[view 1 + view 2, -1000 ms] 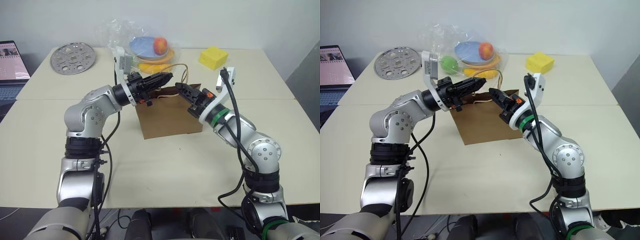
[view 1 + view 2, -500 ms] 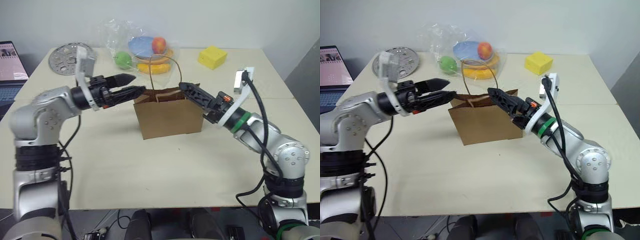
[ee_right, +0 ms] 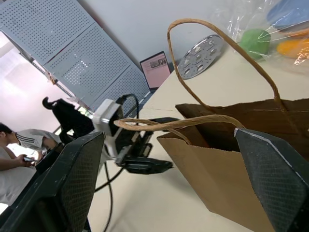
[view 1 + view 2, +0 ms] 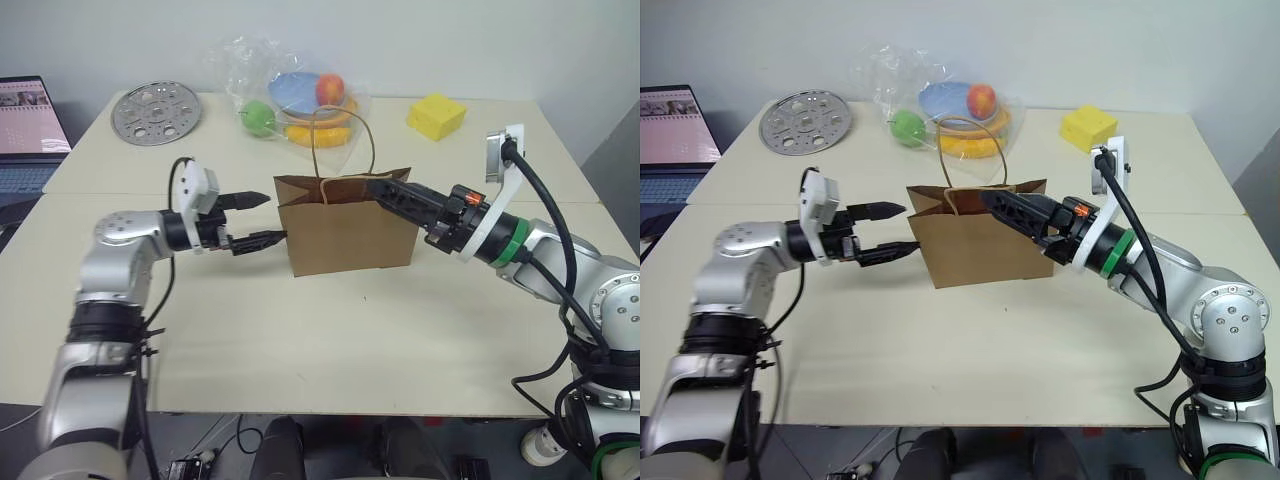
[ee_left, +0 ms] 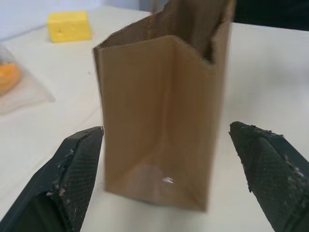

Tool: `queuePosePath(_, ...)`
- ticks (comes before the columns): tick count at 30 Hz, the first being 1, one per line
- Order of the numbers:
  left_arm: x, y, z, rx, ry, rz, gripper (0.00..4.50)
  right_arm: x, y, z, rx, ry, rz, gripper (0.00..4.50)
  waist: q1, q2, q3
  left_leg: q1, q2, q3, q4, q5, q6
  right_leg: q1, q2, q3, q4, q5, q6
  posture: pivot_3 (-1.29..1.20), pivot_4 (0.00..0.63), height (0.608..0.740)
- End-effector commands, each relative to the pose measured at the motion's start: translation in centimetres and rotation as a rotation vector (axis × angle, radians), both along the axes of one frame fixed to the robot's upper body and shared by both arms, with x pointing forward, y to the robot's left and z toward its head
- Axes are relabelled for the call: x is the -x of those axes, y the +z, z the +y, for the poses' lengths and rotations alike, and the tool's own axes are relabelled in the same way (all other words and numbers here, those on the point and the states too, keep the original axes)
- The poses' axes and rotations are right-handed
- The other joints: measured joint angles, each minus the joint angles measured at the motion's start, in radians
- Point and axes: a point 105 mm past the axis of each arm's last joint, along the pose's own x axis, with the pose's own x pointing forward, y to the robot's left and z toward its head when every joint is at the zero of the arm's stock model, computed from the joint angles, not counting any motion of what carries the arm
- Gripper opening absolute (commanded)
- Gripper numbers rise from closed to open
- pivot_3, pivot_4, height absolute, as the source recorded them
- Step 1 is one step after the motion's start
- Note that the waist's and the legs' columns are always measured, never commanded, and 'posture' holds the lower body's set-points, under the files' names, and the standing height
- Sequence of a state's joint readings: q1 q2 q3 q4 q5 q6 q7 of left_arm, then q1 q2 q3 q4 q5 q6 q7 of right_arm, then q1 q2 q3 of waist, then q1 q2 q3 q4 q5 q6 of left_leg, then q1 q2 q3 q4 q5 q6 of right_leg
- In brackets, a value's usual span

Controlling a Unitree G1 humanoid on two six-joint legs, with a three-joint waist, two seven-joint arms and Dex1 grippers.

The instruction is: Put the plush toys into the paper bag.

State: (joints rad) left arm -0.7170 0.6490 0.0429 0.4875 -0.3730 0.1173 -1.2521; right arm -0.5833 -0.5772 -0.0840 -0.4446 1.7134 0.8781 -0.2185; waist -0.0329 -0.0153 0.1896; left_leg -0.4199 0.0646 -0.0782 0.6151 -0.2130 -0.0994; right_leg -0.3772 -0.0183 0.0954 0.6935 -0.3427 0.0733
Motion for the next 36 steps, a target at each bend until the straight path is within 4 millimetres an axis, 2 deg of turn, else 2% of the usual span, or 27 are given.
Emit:
queuePosePath(1,-0.1,1.0,-0.4,0.008,-0.027,-0.054,4.48,1.2,0.8,0.4,-0.014,0.031,-0.035,4.5,-0.003,0.0,0.0,-0.001,0.0,0.0,0.0,0.0,0.0,-0.001,0.0,0.0,0.0,0.0,0.0,0.0,0.15,0.74)
queuePosePath(8,-0.4,1.5,-1.4,0.023,-0.062,-0.064,4.48,1.8,0.9,0.4,-0.012,0.036,-0.035,4.5,-0.012,0.0,0.0,-0.005,0.0,-0.001,0.0,0.0,0.0,-0.005,0.0,-0.001,0.002,0.0,0.0,0.0,0.15,0.74)
queuePosePath(12,-0.6,1.8,-3.2,0.027,-0.126,-0.078,4.48,2.0,1.1,0.5,0.004,0.059,-0.045,4.5,-0.012,0.0,0.0,-0.005,0.0,-0.001,0.003,0.0,0.0,-0.005,0.0,-0.001,0.004,0.0,0.0,0.0,0.15,0.74)
queuePosePath(15,-0.7,1.5,-4.3,0.002,-0.174,-0.065,4.48,2.1,1.1,0.1,0.076,0.077,-0.082,4.5,-0.011,0.0,0.0,-0.006,0.0,-0.001,0.006,0.0,0.0,-0.004,0.0,-0.002,0.004,0.0,0.0,0.0,0.15,0.74)
queuePosePath(18,-0.9,0.4,-4.5,-0.036,-0.185,-0.025,4.48,2.5,1.5,-0.5,0.2,0.108,-0.183,4.5,-0.01,0.0,0.0,-0.007,-0.001,-0.002,0.008,0.0,0.001,-0.004,0.0,-0.001,0.004,0.0,0.0,0.0,0.15,0.74)
queuePosePath(21,-1.2,-0.1,-4.4,-0.042,-0.178,-0.011,3.87,2.5,1.6,-0.8,0.269,0.114,-0.242,4.5,-0.014,0.0,0.0,-0.006,0.0,-0.002,0.009,0.0,0.001,-0.004,0.001,-0.002,0.005,0.0,0.0,0.0,0.15,0.74)
queuePosePath(24,-1.3,0.1,-4.3,-0.034,-0.183,-0.013,3.04,2.2,1.7,-0.9,0.293,0.095,-0.272,4.5,-0.016,0.0,0.0,-0.007,0.0,-0.002,0.009,0.0,0.001,-0.004,0.001,-0.002,0.005,0.0,0.0,0.0,0.15,0.74)
queuePosePath(34,-1.5,1.5,-4.8,0.021,-0.191,-0.03,0.04,1.9,1.0,-1.4,0.345,0.065,-0.301,4.5,-0.016,0.0,0.0,-0.007,0.0,-0.003,0.009,0.0,0.001,-0.004,0.0,-0.003,0.005,0.0,0.0,0.0,0.15,0.74)
queuePosePath(36,-1.4,1.9,-4.7,0.03,-0.195,-0.031,0.01,1.7,1.0,-1.7,0.349,0.047,-0.302,4.5,-0.016,0.0,0.0,-0.007,0.0,-0.003,0.009,0.0,0.001,-0.004,0.0,-0.002,0.005,0.0,0.0,0.0,0.15,0.74)
